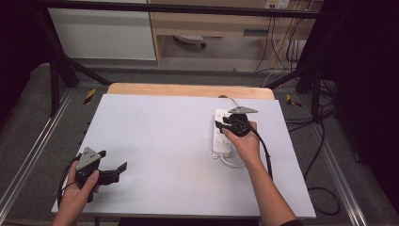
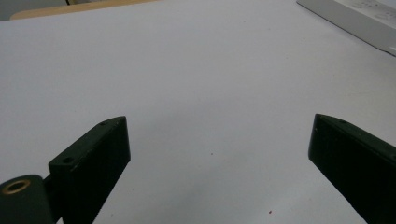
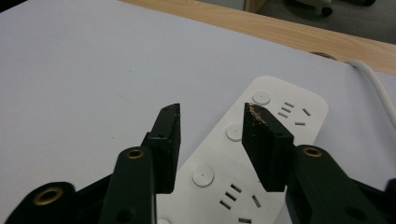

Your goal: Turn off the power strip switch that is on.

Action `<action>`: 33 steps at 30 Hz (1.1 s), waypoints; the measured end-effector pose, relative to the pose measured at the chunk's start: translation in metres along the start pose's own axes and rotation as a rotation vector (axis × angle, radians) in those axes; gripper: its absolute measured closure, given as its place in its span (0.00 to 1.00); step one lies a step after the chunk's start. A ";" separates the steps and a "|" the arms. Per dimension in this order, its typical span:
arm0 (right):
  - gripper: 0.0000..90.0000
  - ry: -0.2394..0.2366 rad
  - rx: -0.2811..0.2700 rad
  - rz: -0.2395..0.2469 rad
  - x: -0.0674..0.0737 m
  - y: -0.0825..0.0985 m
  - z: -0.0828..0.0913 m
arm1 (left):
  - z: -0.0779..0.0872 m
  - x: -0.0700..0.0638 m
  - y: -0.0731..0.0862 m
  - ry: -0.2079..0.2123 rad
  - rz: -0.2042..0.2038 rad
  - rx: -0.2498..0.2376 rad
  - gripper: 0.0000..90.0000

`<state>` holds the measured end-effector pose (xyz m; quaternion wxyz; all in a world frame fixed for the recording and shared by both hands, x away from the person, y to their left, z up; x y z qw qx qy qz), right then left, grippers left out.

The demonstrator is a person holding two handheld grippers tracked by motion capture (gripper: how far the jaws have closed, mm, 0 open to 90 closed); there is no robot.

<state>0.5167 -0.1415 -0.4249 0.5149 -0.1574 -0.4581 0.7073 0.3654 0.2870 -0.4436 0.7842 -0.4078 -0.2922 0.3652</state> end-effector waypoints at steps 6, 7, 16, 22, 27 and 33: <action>0.53 -0.001 -0.007 -0.018 -0.002 -0.002 0.006 | 0.000 0.000 0.000 0.001 0.001 -0.001 0.06; 0.51 0.001 -0.008 -0.019 -0.002 -0.003 0.007 | 0.000 0.000 0.000 0.001 0.000 -0.001 0.06; 0.34 0.002 0.001 -0.048 -0.006 -0.005 0.014 | 0.001 0.000 0.000 0.000 0.002 0.000 0.06; 0.19 0.033 -0.006 -0.043 -0.009 -0.006 0.020 | 0.001 0.000 0.000 0.000 0.001 0.000 0.06; 0.12 0.049 -0.032 -0.069 -0.012 -0.007 0.027 | 0.001 0.000 0.000 0.000 0.002 0.000 0.06; 0.07 0.032 -0.037 -0.085 -0.016 -0.008 0.036 | 0.001 0.000 0.001 0.000 0.002 -0.001 0.06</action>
Point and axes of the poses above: each handheld gripper's, and its own axes: z roughly backward along the jaws, y roughly out of its underside, x roughly to its left, the point moved 4 cm from there along -z, roughly forward along the jaws, and after that the axes turned 12 degrees about -z, right-handed, at the moved point
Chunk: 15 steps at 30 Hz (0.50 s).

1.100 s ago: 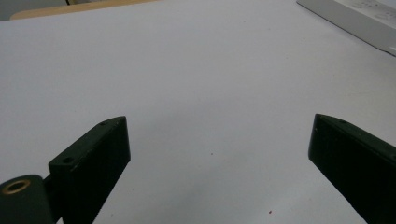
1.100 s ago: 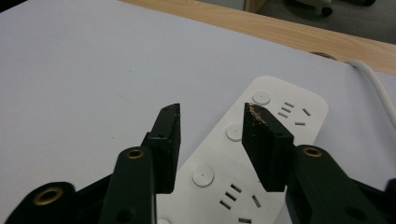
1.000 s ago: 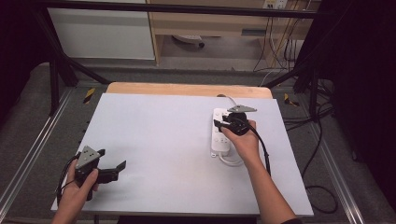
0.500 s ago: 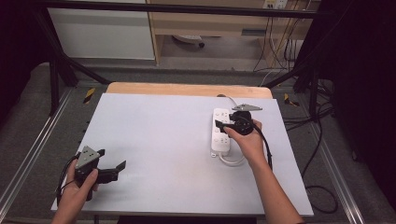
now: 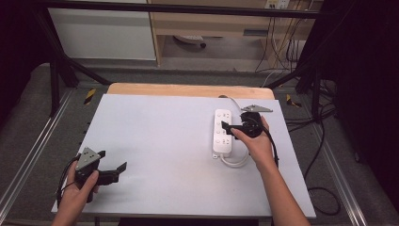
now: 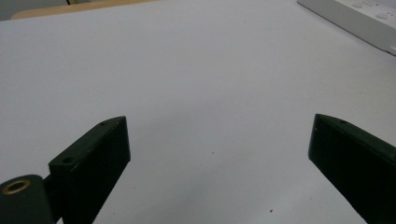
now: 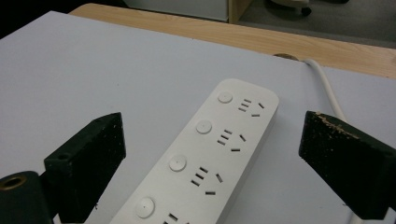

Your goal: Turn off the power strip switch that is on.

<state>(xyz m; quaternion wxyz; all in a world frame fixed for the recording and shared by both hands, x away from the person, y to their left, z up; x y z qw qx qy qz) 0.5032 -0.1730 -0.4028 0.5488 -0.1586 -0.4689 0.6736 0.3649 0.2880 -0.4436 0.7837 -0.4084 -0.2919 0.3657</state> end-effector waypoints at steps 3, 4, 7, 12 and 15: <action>0.07 -0.013 -0.016 -0.003 0.000 -0.001 0.006 | 0.000 0.000 0.000 0.000 0.000 0.000 0.06; 0.07 -0.017 -0.020 -0.003 0.000 -0.002 0.008 | 0.000 0.000 0.000 0.000 0.000 0.001 0.06; 0.06 -0.027 -0.034 0.002 -0.001 -0.002 0.016 | 0.000 0.000 0.000 -0.001 0.001 0.002 0.06; 0.06 -0.040 -0.056 0.004 -0.004 0.001 0.029 | 0.000 0.000 0.000 -0.002 0.000 0.001 0.06; 0.06 -0.047 -0.070 0.002 -0.006 0.003 0.039 | 0.001 0.001 0.000 -0.001 0.001 -0.001 0.06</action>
Point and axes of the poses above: each handheld gripper's, and its own axes: z roughly backward along the jaws, y roughly out of its underside, x roughly to its left, the point moved 4 cm from there along -z, roughly forward along the jaws, and after that the axes turned 12 degrees about -z, right-handed, at the moved point
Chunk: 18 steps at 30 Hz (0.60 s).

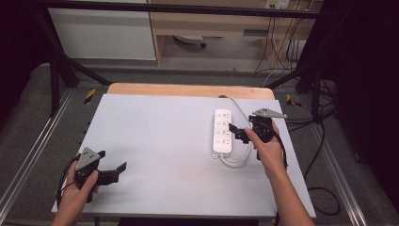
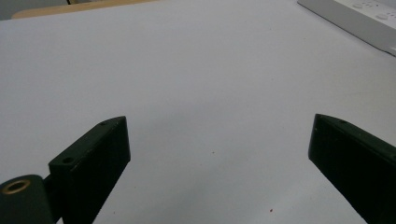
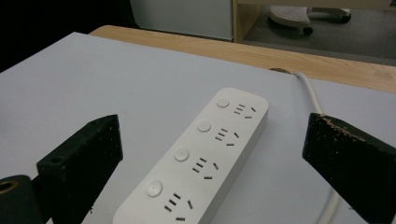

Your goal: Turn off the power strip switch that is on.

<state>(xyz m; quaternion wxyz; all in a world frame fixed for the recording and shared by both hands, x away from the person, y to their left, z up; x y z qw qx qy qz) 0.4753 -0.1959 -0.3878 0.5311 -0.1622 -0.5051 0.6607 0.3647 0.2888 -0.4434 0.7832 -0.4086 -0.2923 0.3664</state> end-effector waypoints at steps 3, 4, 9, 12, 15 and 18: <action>0.06 -0.003 -0.013 0.001 -0.002 0.002 0.009 | 0.000 0.000 0.000 0.000 0.001 0.000 0.06; 0.06 0.001 -0.015 0.003 -0.003 0.004 0.012 | 0.000 0.001 0.000 -0.003 -0.002 0.000 0.06; 0.06 0.009 -0.033 0.005 -0.010 0.013 0.027 | 0.001 0.001 0.000 -0.004 0.000 -0.001 0.06; 0.06 0.017 -0.048 0.000 -0.015 0.019 0.037 | 0.001 0.002 0.001 -0.006 0.003 0.002 0.06; 0.06 0.028 -0.077 0.027 -0.019 0.026 0.047 | 0.001 0.002 0.001 -0.002 0.005 0.001 0.06; 0.07 0.035 -0.094 0.039 -0.024 0.033 0.058 | 0.001 0.002 0.001 -0.008 0.006 0.002 0.06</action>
Point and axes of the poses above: each handheld gripper's, and its own axes: z roughly backward along the jaws, y roughly out of its underside, x roughly to its left, the point moved 4 cm from there along -z, roughly forward along the jaws, and after that the axes turned 12 degrees about -z, right-handed, at the moved point
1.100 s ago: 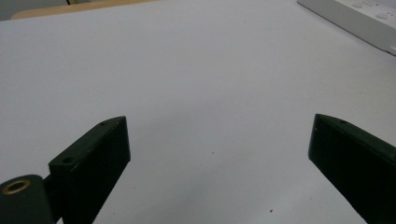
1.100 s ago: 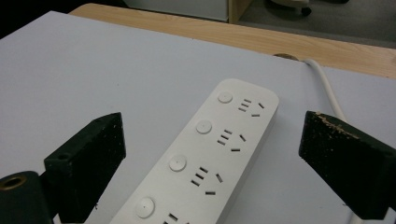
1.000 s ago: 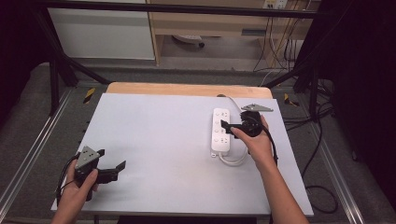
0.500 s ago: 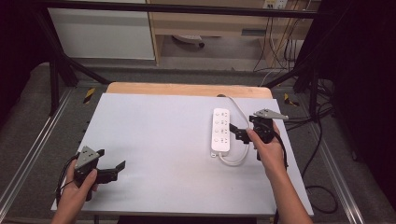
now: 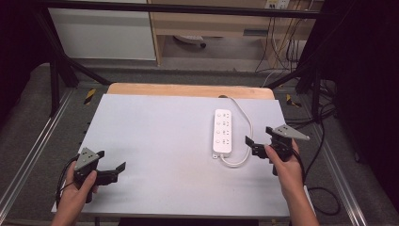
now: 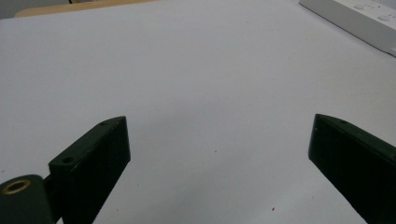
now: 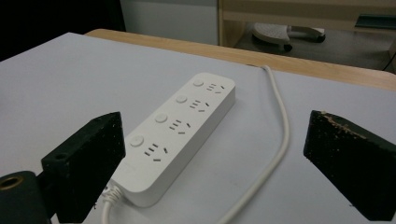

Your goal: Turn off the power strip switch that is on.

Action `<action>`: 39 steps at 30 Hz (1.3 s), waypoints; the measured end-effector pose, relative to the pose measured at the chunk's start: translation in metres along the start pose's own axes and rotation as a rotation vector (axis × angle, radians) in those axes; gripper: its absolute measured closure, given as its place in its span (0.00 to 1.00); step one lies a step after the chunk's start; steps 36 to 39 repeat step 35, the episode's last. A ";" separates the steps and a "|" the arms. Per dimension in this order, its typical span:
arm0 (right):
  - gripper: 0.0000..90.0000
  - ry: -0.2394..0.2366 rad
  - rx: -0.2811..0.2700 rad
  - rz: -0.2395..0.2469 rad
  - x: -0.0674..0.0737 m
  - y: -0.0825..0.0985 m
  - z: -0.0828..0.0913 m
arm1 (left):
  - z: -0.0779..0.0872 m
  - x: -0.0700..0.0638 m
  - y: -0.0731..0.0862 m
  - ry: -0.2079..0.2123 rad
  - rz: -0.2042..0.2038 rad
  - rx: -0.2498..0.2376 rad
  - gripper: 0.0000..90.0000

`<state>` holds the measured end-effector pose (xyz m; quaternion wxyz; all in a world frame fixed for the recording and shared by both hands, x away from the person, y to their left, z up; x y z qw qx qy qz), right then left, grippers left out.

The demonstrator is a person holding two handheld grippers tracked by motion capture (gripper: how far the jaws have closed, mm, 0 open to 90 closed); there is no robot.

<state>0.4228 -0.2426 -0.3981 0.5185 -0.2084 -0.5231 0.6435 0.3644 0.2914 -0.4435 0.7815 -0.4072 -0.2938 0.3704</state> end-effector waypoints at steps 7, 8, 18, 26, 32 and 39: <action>0.07 -0.001 -0.038 0.000 -0.010 0.017 0.026 | 0.001 0.002 0.001 -0.006 0.013 -0.001 0.06; 0.07 0.000 -0.041 0.004 -0.011 0.019 0.028 | 0.002 0.002 0.001 -0.007 0.015 -0.002 0.06; 0.06 -0.002 -0.012 -0.003 -0.019 0.053 0.041 | 0.002 0.002 0.001 -0.008 0.019 -0.003 0.06; 0.06 -0.025 0.043 0.007 -0.013 0.077 0.031 | 0.003 0.002 0.001 -0.007 0.016 -0.005 0.06; 0.05 -0.049 0.141 0.047 -0.003 0.094 0.016 | 0.003 0.002 0.000 -0.006 0.018 -0.011 0.06; 0.05 -0.040 0.154 0.061 -0.001 0.093 0.013 | 0.003 0.002 0.000 -0.006 0.015 -0.011 0.06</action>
Point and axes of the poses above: each handheld gripper's, and its own axes: z roughly backward along the jaws, y roughly out of its underside, x roughly to its left, the point moved 4 cm from there along -z, roughly forward along the jaws, and after that the axes turned 12 degrees about -z, right-handed, at the moved point
